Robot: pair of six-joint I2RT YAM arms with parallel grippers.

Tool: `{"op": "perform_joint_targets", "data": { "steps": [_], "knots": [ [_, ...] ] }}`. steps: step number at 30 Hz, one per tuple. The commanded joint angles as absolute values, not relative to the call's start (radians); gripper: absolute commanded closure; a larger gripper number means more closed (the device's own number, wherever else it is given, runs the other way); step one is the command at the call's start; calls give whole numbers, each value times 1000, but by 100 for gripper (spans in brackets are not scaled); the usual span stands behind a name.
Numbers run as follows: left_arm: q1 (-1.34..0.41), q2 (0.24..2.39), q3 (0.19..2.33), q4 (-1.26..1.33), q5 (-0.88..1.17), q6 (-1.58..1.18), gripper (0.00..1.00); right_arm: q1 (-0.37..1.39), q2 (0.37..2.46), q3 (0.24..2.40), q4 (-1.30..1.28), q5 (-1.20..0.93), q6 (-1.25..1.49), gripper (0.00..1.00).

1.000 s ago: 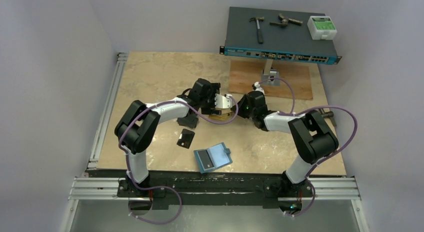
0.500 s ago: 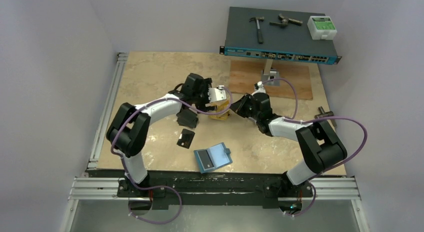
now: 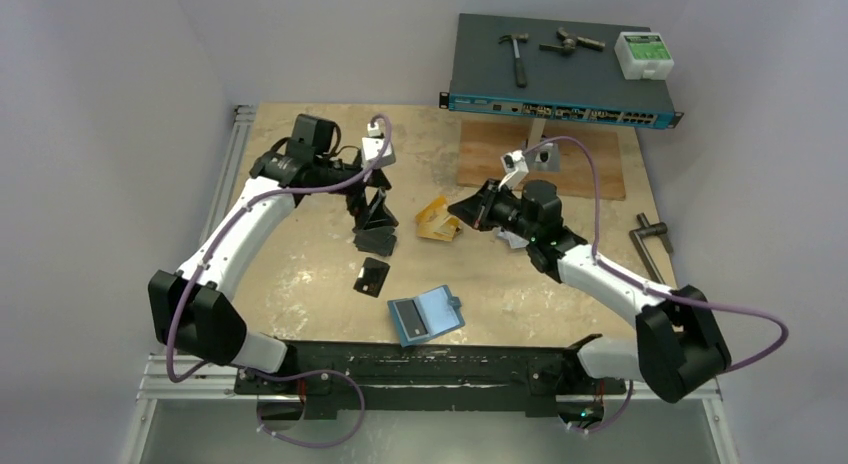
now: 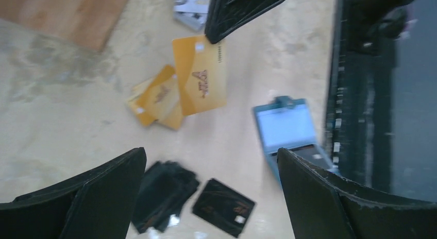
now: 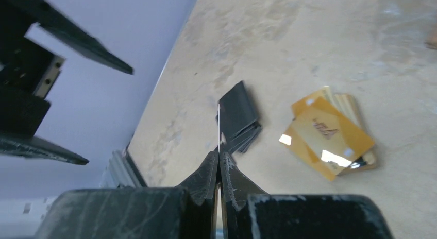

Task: Put the credit cards into the card holder
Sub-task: Pick up the credit card from the storage box.

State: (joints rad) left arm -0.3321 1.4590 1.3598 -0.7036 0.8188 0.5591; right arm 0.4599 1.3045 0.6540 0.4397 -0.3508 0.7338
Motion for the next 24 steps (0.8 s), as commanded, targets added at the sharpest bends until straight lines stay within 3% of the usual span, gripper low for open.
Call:
{"op": "perform_joint_targets", "data": {
  "steps": [1, 10, 13, 24],
  "knots": [
    [-274, 1416, 1324, -877, 1166, 459, 0, 533, 1189, 739, 297, -490, 575, 100],
    [-193, 1242, 1251, -915, 1270, 411, 0, 698, 1102, 915, 55, -534, 459, 100],
    [-172, 1218, 1283, -1054, 1346, 496, 0, 742, 1096, 976, -10, -535, 421, 100],
    [-172, 1240, 1348, -1374, 1401, 708, 17, 792, 1128, 1107, -70, -603, 396, 100]
  ]
}}
